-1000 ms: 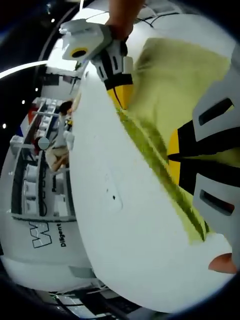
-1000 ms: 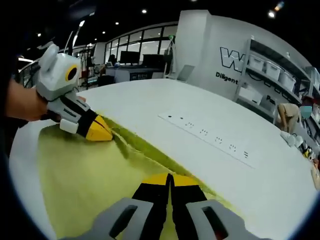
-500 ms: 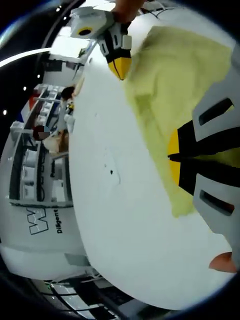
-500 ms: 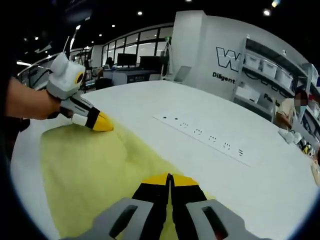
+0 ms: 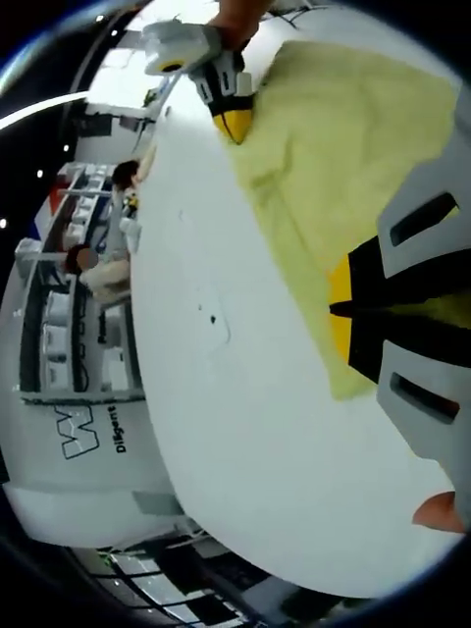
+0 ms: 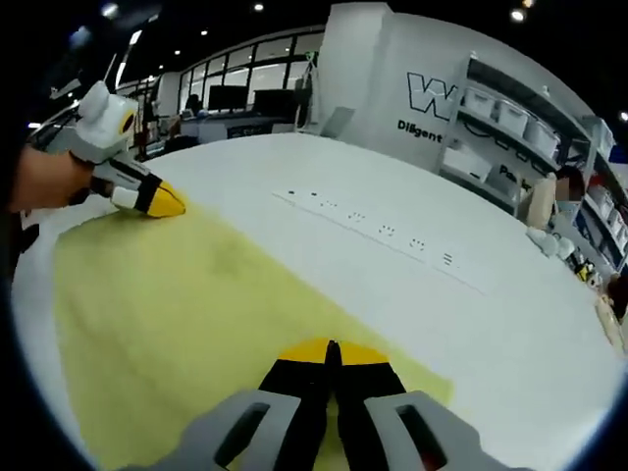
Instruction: Fold the garment on the visible template until the final outline fits inside the template.
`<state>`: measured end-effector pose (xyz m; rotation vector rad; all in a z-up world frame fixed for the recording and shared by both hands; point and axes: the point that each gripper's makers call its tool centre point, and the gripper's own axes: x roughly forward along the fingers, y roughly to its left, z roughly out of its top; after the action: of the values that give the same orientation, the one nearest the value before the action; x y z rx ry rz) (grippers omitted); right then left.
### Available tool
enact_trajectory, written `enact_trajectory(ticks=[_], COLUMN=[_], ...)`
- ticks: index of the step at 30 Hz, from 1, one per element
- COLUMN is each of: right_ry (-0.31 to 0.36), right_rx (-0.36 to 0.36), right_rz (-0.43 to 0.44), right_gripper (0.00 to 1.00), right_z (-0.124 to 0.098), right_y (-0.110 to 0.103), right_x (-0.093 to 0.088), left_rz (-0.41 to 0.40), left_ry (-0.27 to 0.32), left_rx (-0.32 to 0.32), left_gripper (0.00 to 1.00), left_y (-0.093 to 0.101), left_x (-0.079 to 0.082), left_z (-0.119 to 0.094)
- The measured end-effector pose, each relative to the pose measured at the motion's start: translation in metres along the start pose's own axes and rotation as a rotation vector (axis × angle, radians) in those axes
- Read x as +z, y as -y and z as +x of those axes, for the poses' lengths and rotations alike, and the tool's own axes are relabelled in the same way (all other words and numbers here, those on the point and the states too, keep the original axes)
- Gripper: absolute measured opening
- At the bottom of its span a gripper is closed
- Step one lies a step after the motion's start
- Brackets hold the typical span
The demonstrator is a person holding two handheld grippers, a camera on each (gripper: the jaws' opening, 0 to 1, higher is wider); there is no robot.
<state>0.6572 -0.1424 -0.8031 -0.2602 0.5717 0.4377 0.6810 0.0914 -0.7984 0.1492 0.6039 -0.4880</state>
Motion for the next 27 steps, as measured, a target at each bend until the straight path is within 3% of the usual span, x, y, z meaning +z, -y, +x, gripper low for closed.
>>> enact_trajectory(ticks=[3,5,8,17,25,27], right_ry=[-0.013,0.015,-0.006,-0.014,0.028,0.033], right_rx=[-0.088,-0.057,-0.061,-0.048,-0.056,-0.054], right_rz=[0.032,0.092,0.03,0.027,0.018,0.02], right_gripper=[0.0,0.0,0.0,0.0,0.08,0.11], right_z=[-0.005,-0.005,-0.005,-0.005,-0.012,-0.012], right_y=[0.02,0.018,0.017,0.015,0.018,0.018], right_x=[-0.006,-0.005,-0.005,-0.003,0.015,0.017], left_rz=[0.025,0.019,0.015,-0.001,-0.024,-0.029], left_ry=[-0.009,-0.005,-0.002,0.039,0.052,0.055], left_rx=[0.013,0.008,0.011,0.005,-0.004,-0.009], left_gripper=[0.0,0.0,0.0,0.0,0.0,0.05], left_y=[-0.002,-0.003,-0.004,-0.007,-0.004,-0.002], left_x=[-0.001,-0.001,0.0,0.007,0.012,0.013], left_z=[-0.001,0.0,-0.001,-0.008,-0.01,-0.01])
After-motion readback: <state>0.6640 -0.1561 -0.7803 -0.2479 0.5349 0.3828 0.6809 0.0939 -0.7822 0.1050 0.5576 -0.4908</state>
